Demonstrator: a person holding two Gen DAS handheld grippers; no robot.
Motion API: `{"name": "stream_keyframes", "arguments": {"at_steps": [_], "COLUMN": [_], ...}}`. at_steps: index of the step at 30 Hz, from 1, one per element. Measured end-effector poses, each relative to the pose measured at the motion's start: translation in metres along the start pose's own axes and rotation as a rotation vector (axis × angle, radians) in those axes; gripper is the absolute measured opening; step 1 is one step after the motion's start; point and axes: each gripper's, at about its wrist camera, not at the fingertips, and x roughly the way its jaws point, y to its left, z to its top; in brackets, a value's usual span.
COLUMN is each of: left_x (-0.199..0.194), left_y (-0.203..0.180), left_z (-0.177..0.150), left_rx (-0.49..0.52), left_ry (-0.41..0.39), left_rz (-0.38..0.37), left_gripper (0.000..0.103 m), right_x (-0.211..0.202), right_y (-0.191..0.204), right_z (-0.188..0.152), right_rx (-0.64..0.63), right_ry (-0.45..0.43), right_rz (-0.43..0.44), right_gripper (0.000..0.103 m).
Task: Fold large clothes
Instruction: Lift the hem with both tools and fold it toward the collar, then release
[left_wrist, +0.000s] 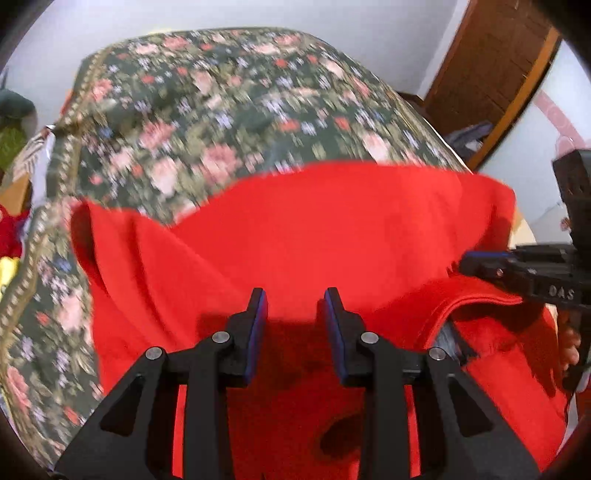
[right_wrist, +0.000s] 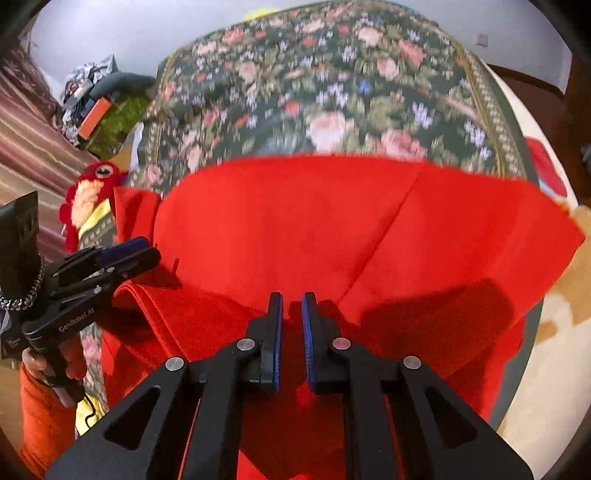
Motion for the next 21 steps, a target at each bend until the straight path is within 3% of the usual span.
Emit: {"name": "stream_keyframes", "arguments": {"at_steps": [3,7,9,10,12,15,17,21], "left_x": [-0.002,-0.005,-0.015,-0.019,-0.027,-0.038,-0.05,-0.067], "left_y": [-0.005,-0.011,-0.009,-0.007,-0.001,0.007,0.014,0.035], "left_z": [-0.021,-0.055,-0.068,-0.073,-0.079,-0.082,-0.078,-0.059], "left_rx": [0.013,0.043,0.02,0.005,-0.03,-0.06,-0.07,-0.119], "left_ry": [0.028,0.054,0.009,0.007,0.003,0.015,-0.008,-0.075], "left_rz": [-0.017,0.028,0.041,0.04,0.024,0.009,0.031,0.086], "left_gripper": [0.035,0.042,0.049,0.058,0.059,0.059,0.059,0.064], "right_x": [0.0,-0.006,-0.012,-0.015,-0.02,-0.025,-0.031,-0.044], "right_y": [0.002,-0.001,-0.003,-0.003,-0.002,0.007,0.014,0.023], "right_z": [-0.014,-0.031,-0.034,-0.036,-0.039,-0.037,-0.035,-0.027], "right_rx": [-0.045,-0.066,-0.063,-0.061,-0.068,-0.106,-0.145,-0.202], "right_ry": [0.023,0.023,0.019,0.015,0.014,0.004,-0.029,-0.107], "right_rz": [-0.034,-0.068,-0.059,-0.06,-0.07,-0.106,-0.138,-0.17], "right_gripper": [0.009,0.016,0.016,0.017,0.019,0.032,0.047,0.059]}}
